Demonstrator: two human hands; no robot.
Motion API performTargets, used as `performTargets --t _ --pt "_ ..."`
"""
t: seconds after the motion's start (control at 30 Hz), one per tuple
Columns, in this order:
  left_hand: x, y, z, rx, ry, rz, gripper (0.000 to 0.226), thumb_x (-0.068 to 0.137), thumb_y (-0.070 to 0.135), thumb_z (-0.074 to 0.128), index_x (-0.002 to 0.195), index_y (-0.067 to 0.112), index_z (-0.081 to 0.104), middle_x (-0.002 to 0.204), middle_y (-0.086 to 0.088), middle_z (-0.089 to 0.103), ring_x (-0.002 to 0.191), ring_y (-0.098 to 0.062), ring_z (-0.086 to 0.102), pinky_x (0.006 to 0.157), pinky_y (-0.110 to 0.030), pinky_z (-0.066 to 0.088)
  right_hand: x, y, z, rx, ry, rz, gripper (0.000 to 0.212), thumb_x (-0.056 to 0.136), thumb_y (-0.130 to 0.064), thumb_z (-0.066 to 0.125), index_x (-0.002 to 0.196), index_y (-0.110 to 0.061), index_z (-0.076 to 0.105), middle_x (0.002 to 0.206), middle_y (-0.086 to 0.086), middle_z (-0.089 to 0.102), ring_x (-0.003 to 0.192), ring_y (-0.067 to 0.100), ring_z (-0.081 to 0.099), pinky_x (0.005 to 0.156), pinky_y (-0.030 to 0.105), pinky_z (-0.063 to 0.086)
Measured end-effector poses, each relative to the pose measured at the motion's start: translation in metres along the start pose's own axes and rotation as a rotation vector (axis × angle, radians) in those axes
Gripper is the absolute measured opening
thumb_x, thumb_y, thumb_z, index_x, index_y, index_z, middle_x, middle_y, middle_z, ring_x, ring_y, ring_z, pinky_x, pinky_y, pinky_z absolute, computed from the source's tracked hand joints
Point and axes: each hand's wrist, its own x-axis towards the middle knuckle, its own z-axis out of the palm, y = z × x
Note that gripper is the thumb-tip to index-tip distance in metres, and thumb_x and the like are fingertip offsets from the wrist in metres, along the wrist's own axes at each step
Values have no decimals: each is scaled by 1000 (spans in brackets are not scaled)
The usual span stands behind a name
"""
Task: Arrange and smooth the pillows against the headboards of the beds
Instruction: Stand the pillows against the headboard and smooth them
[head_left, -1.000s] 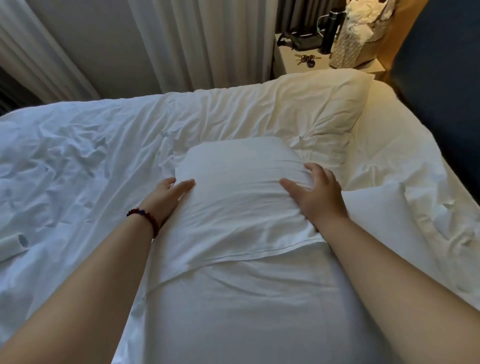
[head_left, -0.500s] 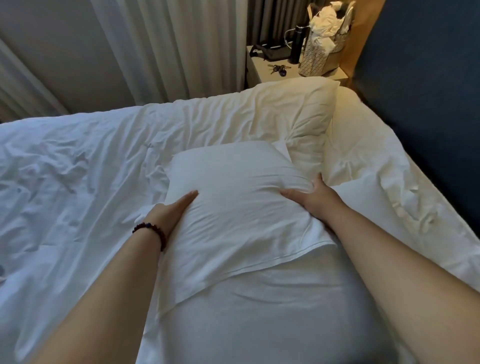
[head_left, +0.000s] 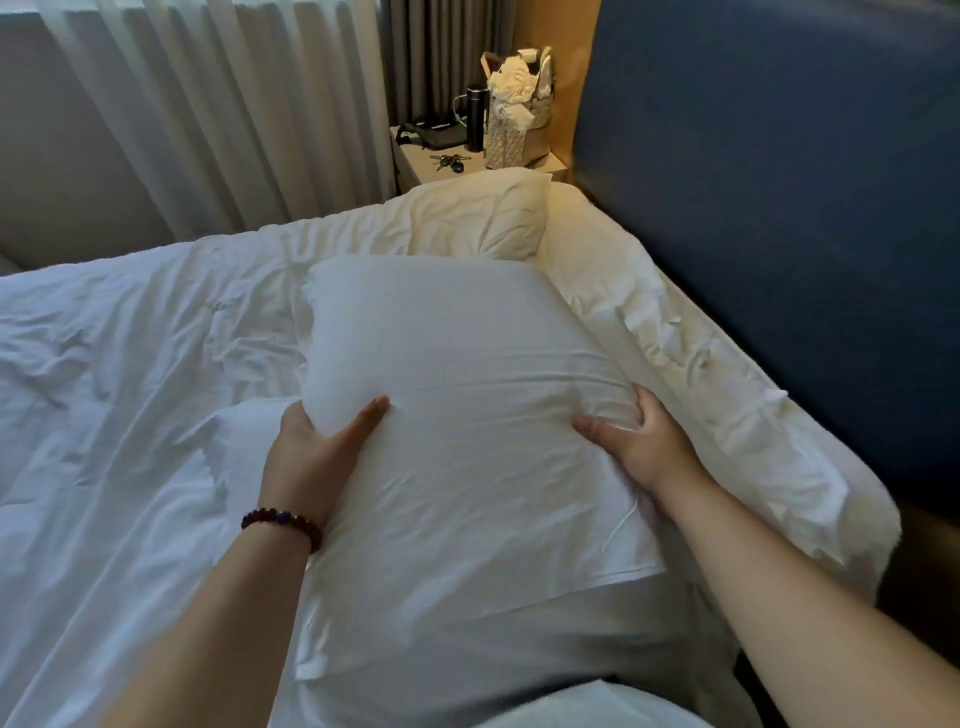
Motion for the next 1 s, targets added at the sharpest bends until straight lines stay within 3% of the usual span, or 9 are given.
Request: performTargets --t 0.07,0.13,0.23,0.4,0.57,0.73,0.9,1.0 --pt "-21 13 11 20 28 59 81 63 71 72 127 27 52 114 9 65 101 -17 63 84 -36 51 -10 8 -19 41 12 -22 97 44 -66 85 128 -34 50 116 -12 65 103 12 64 95 43 52" --pt "-44 26 25 58 38 127 82 72 62 72 140 33 39 131 10 55 114 -17 57 95 -37 46 -16 17 -41 89 17 -52 106 45 -65 86 137 -38 41 126 -12 59 110 12 61 99 42 50" --pt "-80 41 60 97 22 203 86 76 58 70 148 35 30 147 11 43 127 -14 48 107 -33 38 -25 35 -85 122 -20 -134 96 57 -57 86 140 -47 37 136 -15 51 119 11 55 103 39 46" --pt "-147 69 132 117 10 276 79 78 52 70 146 37 34 138 19 43 122 -5 46 96 -19 33 -26 72 -173 99 -62 -190 80 61 -58 83 131 -53 46 134 -15 55 119 9 56 104 42 46" --pt "-202 99 190 123 22 360 74 77 42 74 143 37 41 128 26 43 109 10 43 75 8 27 -24 94 -250 108 -57 -248 74 58 -60 84 124 -58 50 135 -13 52 119 10 55 104 42 46" --pt "-216 128 207 97 93 409 77 72 51 72 141 37 42 131 21 46 114 3 47 82 1 30 -6 83 -284 86 -31 -326 72 66 -54 81 128 -61 45 137 -9 49 122 13 51 106 44 43" --pt "-199 164 210 87 138 462 72 79 35 75 143 35 40 129 22 43 111 6 44 75 10 28 19 49 -295 71 42 -418 69 72 -48 80 131 -58 45 140 -5 44 124 14 47 109 41 39" --pt "-185 189 212 95 172 514 74 79 40 73 144 37 38 129 23 42 112 4 43 82 2 30 40 28 -303 92 70 -474 69 73 -44 80 132 -55 46 141 -4 43 125 13 46 110 37 37"
